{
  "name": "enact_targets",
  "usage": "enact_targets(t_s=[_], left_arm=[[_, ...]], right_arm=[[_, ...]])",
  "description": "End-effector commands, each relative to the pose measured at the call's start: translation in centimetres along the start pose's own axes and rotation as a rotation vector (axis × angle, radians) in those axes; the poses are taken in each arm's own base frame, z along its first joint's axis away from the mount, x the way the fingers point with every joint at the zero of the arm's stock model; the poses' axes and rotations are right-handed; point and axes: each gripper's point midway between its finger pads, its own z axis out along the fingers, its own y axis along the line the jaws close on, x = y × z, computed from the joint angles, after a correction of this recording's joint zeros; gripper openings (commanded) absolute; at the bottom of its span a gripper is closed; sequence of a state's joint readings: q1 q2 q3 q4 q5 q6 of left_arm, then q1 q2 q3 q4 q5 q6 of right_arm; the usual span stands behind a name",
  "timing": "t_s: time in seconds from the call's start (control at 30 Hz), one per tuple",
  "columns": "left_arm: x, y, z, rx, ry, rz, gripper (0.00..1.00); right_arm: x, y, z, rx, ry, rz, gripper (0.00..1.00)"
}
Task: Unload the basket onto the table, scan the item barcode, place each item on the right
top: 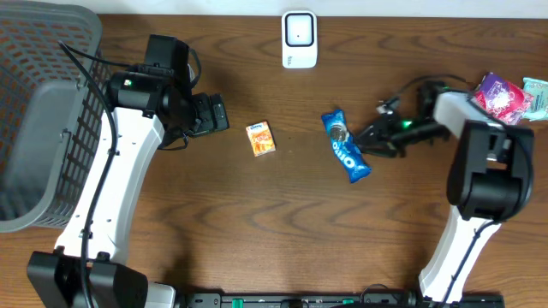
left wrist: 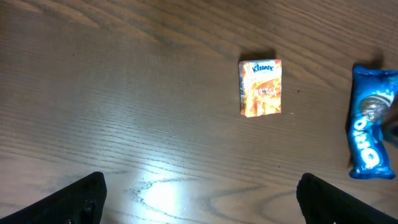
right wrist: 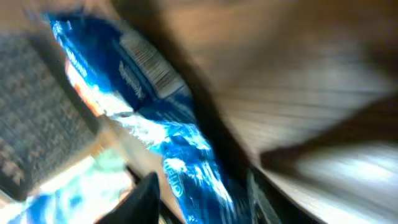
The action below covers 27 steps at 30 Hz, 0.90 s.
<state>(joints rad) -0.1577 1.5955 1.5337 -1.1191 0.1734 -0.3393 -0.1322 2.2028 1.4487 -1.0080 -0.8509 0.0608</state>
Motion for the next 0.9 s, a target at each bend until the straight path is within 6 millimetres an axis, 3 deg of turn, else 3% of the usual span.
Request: enact_targets(t_s=[0.0, 0.07, 0.23, 0.37, 0.47, 0.67, 0.87], left_arm=[[-0.2, 0.3, 0.0, -0.011, -0.003, 0.002, 0.98], [-0.2, 0.3, 0.0, -0.011, -0.003, 0.002, 0.98], [-0.2, 0.3, 0.0, -0.011, -0.003, 0.002, 0.98], [-0.2, 0.3, 0.0, -0.011, -0.003, 0.002, 0.98], [-0.2, 0.3, 0.0, -0.011, -0.003, 0.002, 0.98], [-0.2, 0.3, 0.0, -0.011, -0.003, 0.002, 0.98], [-0.2, 0.3, 0.0, -0.011, -0.003, 0.002, 0.98]], right_arm=[[-1.6, 0.3, -5.2, 0.234, -0.125, -0.069, 0.54], [-1.2, 1.6, -7.5, 0.310, -0.162, -0.101, 0.56], [-0.2, 4.6, -8.1, 0.342, -0.187, -0.206, 0.62], [0.6, 5.8, -6.3, 0.397, -0.154, -0.274, 0.61], [0.9, 5.6, -3.7, 0.538, -0.120, -0.336, 0.60], [0.5, 4.5, -0.7, 0.744, -0.153, -0.374, 0.57], [0.3, 4.3, 1.8, 0.760, -0.191, -0.404, 0.50]])
